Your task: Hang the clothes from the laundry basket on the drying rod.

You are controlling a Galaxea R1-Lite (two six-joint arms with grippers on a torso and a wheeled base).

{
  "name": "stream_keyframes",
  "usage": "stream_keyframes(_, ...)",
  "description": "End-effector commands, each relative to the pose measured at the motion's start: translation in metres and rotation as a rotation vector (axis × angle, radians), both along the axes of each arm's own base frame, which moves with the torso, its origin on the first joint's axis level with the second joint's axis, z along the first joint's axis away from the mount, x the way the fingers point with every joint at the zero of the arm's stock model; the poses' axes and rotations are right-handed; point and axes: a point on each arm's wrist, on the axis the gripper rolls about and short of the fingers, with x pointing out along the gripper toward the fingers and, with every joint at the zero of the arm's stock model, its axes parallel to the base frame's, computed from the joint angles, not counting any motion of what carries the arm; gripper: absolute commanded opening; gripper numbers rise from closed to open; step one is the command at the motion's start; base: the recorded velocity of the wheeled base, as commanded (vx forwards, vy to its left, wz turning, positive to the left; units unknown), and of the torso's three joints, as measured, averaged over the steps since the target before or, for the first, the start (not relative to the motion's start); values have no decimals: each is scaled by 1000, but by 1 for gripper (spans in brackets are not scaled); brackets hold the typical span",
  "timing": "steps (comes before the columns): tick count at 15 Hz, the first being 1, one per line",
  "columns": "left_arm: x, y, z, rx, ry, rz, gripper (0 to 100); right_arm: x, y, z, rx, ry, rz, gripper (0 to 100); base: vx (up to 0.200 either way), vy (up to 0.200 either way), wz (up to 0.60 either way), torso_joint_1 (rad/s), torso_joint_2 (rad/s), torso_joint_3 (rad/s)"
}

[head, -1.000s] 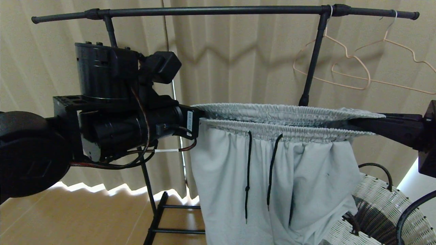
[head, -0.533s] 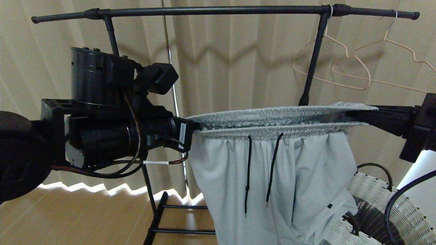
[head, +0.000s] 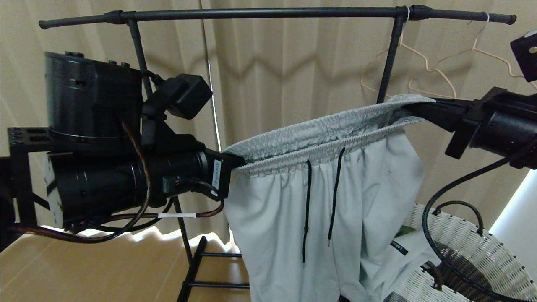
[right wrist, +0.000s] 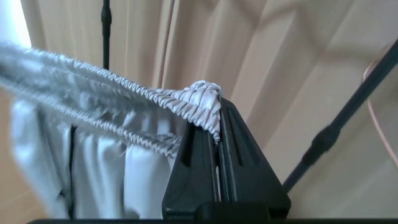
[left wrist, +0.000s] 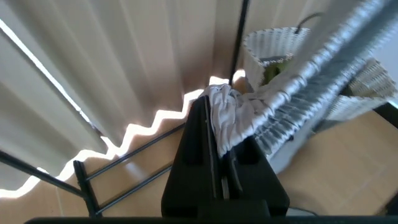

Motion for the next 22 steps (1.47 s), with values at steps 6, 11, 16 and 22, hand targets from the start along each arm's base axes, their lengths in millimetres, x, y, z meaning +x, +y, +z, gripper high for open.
stream_keyframes(6,-10,3,3,12,-34,-12,0,8,3,-5,-5,24,-5,0,0,0,0,0,0,0)
stream_keyframes(11,15,-13,19,-83,-163,54,0,-35,-3,8,55,130,17,0,0,0,0,0,0,0)
stream_keyframes(16,20,-18,25,-107,-197,53,0,-48,-1,12,75,161,50,0,0,0,0,0,0,0)
stream_keyframes(22,15,-14,30,-72,-242,51,0,-48,-2,12,75,161,47,100,0,0,0,0,0,0)
